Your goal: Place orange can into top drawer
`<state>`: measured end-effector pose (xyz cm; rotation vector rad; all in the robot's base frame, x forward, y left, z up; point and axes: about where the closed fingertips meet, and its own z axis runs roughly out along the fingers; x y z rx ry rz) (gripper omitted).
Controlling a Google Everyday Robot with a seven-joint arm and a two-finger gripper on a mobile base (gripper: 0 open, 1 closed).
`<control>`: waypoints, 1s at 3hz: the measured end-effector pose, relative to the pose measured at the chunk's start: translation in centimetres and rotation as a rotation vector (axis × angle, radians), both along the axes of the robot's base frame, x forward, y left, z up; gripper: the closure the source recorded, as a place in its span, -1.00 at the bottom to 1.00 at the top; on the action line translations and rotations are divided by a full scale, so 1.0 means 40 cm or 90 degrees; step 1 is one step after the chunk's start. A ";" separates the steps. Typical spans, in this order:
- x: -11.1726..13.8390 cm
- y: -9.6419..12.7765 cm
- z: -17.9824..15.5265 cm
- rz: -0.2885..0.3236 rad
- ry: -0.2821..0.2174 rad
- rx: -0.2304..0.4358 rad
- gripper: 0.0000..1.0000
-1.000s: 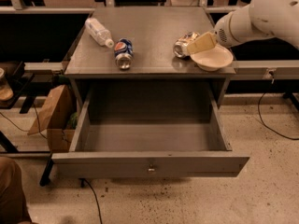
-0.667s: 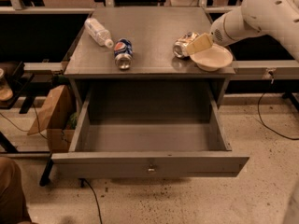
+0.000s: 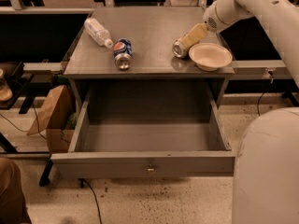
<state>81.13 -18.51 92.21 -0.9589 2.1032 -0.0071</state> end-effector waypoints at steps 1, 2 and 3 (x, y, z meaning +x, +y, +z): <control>0.000 0.000 0.000 0.000 0.000 0.000 -1.00; 0.010 -0.011 -0.011 -0.024 -0.007 0.013 -1.00; 0.032 -0.006 -0.038 -0.043 0.000 0.023 -1.00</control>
Offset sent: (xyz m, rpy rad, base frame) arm 0.0048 -0.0155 -0.0060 0.0528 -0.0386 -0.1080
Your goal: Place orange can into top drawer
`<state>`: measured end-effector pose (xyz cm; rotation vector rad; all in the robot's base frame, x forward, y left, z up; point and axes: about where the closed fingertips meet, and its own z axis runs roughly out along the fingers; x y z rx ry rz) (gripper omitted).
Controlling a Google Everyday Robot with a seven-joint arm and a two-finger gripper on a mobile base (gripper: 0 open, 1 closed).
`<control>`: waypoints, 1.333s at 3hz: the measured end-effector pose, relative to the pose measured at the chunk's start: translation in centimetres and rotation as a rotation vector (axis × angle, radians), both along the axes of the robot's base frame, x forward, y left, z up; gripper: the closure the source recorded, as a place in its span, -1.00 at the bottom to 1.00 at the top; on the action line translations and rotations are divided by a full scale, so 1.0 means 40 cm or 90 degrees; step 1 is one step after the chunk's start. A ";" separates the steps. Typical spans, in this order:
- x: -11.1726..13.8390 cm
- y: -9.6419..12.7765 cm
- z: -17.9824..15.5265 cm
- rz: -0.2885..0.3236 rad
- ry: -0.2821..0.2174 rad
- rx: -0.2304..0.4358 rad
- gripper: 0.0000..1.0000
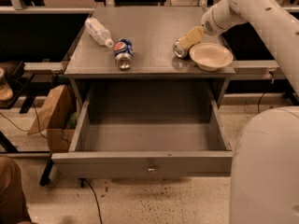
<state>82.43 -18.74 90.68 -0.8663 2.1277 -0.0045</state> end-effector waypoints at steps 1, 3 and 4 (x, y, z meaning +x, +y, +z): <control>0.017 0.019 -0.030 0.000 0.011 0.009 -1.00; 0.046 0.084 -0.080 0.029 0.036 0.022 -1.00; 0.053 0.118 -0.102 0.056 0.054 0.020 -1.00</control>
Offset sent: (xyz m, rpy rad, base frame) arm 0.0214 0.0269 -0.0264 0.0407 0.0463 0.0299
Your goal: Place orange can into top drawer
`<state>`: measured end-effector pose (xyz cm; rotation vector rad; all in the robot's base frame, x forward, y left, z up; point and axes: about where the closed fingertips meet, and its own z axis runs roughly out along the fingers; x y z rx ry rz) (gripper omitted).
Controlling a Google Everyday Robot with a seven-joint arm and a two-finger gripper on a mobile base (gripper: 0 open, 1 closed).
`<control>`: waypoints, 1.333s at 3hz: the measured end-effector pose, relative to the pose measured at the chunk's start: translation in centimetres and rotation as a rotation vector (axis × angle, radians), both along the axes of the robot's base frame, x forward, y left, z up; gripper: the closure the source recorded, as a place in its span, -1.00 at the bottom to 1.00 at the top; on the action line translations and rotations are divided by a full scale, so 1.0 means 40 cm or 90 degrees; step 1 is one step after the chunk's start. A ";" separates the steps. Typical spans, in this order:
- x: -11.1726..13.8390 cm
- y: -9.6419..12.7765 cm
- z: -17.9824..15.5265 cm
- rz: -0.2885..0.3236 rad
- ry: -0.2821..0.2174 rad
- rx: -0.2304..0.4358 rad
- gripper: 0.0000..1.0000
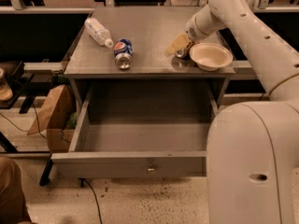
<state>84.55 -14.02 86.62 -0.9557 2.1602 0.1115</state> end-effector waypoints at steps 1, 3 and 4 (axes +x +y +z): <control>0.000 0.036 -0.027 0.034 0.024 -0.007 -0.66; -0.004 0.050 -0.028 0.062 0.038 -0.007 0.42; -0.008 0.039 -0.003 0.061 0.025 -0.004 0.90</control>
Offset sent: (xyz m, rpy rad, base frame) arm 0.0085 0.0215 -0.0120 -0.0178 0.0892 0.1267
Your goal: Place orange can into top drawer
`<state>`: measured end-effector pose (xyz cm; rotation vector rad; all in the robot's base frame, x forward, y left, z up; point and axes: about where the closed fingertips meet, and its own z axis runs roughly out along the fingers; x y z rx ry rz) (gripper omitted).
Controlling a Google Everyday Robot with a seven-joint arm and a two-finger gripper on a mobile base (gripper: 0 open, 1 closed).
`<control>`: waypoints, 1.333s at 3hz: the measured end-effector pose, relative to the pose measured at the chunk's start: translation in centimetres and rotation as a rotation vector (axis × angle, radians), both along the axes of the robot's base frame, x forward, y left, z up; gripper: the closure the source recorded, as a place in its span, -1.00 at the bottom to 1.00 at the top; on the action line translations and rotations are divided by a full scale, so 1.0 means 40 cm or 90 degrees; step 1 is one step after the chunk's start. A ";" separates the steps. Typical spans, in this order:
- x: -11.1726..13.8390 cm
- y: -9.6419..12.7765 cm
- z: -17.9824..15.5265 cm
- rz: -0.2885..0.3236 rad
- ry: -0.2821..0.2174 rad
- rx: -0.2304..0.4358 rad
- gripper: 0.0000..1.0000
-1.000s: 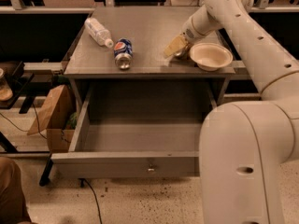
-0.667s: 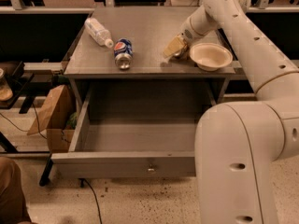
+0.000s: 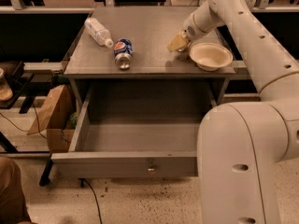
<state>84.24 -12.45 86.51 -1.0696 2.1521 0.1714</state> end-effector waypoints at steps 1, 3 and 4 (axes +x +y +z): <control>-0.033 -0.025 0.077 0.006 -0.036 0.004 1.00; -0.302 -0.074 0.260 0.135 -0.089 0.004 1.00; -0.416 -0.048 0.268 0.253 -0.067 -0.048 1.00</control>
Offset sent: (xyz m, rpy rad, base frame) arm -0.1205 -0.0315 0.1193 0.0322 -0.2070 0.1430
